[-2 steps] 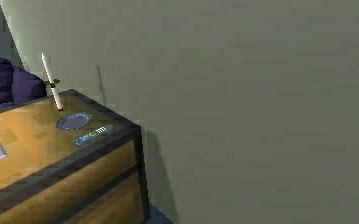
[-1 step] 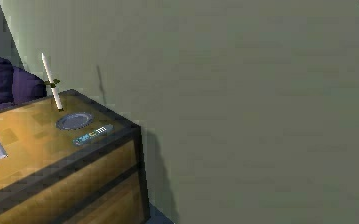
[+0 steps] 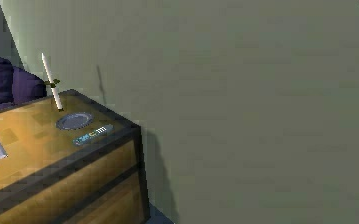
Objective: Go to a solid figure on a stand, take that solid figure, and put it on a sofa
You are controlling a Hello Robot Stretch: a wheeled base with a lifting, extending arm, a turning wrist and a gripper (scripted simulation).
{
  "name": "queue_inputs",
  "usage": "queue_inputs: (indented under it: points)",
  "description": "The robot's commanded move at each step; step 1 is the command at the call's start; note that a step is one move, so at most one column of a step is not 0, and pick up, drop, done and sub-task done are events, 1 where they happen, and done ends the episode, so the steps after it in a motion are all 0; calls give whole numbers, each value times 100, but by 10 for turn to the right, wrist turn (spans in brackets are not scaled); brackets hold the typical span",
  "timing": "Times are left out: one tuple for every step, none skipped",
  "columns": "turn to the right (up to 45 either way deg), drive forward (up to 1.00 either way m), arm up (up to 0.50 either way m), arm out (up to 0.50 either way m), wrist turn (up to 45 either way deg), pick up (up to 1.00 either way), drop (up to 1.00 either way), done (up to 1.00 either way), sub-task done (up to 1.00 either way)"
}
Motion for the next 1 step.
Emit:
queue_inputs:
  points:
    - [0,0,0,0,450,0,0,0,0]
